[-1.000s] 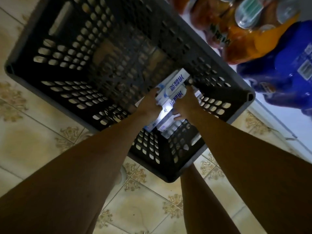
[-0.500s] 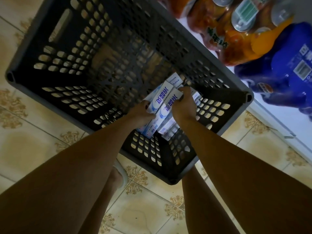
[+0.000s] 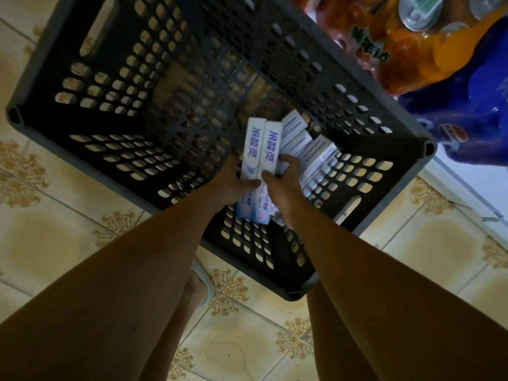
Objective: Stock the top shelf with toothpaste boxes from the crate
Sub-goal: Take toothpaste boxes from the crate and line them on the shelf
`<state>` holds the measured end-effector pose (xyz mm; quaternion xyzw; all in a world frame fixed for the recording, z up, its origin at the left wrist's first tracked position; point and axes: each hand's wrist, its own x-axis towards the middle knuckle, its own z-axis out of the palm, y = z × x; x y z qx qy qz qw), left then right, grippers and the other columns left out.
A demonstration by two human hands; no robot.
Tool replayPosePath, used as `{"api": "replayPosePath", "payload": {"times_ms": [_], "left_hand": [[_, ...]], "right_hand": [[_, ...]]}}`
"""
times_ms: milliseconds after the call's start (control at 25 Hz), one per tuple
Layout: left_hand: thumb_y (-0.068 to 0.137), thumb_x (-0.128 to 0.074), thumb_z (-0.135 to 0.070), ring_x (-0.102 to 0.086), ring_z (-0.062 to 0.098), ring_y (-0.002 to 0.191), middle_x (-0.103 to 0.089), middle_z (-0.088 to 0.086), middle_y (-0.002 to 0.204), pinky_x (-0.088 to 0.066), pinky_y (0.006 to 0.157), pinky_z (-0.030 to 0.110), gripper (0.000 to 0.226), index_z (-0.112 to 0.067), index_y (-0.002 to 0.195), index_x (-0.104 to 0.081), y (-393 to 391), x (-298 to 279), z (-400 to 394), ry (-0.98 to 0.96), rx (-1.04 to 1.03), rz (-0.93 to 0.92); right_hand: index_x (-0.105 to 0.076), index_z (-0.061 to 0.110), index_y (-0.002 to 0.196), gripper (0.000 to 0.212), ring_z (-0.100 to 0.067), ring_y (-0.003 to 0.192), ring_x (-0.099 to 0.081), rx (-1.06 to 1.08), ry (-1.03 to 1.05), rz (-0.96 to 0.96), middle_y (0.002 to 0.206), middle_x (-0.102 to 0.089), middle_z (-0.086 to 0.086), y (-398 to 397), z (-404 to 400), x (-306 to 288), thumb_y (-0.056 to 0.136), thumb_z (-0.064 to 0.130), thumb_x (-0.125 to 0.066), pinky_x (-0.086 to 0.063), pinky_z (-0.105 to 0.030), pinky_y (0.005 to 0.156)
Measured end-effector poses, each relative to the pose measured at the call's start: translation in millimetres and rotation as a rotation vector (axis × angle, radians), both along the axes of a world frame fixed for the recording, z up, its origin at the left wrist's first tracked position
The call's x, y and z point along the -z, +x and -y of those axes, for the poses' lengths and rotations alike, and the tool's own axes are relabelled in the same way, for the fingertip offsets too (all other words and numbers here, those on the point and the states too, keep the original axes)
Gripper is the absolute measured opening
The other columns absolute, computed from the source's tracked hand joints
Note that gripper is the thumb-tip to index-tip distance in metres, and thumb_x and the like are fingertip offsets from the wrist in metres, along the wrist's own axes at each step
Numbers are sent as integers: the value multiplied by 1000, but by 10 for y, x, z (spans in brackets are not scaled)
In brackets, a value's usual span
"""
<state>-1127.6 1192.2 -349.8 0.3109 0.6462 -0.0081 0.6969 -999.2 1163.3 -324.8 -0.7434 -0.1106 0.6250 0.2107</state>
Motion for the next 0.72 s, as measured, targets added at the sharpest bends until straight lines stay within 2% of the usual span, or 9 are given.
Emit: {"api": "replayPosePath", "payload": {"times_ms": [80, 200, 320, 400, 560, 720], "left_hand": [[82, -76, -13, -54, 24, 125, -58, 6, 135, -49, 97, 49, 60, -16, 133, -45, -35, 6, 21, -61, -22, 61], [82, -76, -13, -59, 22, 116, -63, 3, 125, -53, 84, 47, 50, -18, 122, -46, -31, -105, 10, -169, -61, 89], [79, -79, -12, -66, 22, 107, -71, 1, 114, -57, 82, 48, 47, -23, 119, -57, -60, -383, -7, -242, -40, 156], [78, -79, -11, -69, 23, 103, -73, 1, 109, -59, 81, 46, 47, -25, 118, -59, -128, -640, -12, -233, -53, 171], [75, -81, -5, -71, 24, 102, -73, 2, 113, -59, 82, 47, 57, -26, 121, -56, -268, -1459, -234, -168, -142, 222], [75, -79, 2, -70, 22, 105, -71, 1, 119, -60, 81, 40, 68, -29, 129, -52, -382, -2554, -639, -85, -202, 289]], "right_hand": [[-34, 20, 137, 49, -12, 111, -54, -13, 8, 12, 131, -53, -3, -63, 50, -17, 95, 11, -57, -47, -12, 64], [-45, 17, 134, 42, -11, 106, -57, 4, -9, 18, 122, -59, 1, -20, 125, -80, 95, 20, -60, -45, -16, 67], [-49, 19, 125, 37, -10, 94, -62, -68, -55, -74, 115, -63, 2, 105, 96, -331, 92, 25, -64, -46, -22, 66], [-46, 18, 128, 45, -11, 93, -63, -137, -74, -120, 114, -63, 1, 156, 14, -578, 90, 28, -67, -47, -24, 65], [-44, 13, 124, 45, -16, 94, -66, -233, -15, -126, 112, -66, -5, 137, -365, -1292, 89, 28, -69, -53, -30, 70], [-54, 13, 113, 36, -13, 84, -67, -321, 128, -58, 101, -69, 1, 93, -853, -2378, 87, 30, -72, -52, -25, 63]]}}
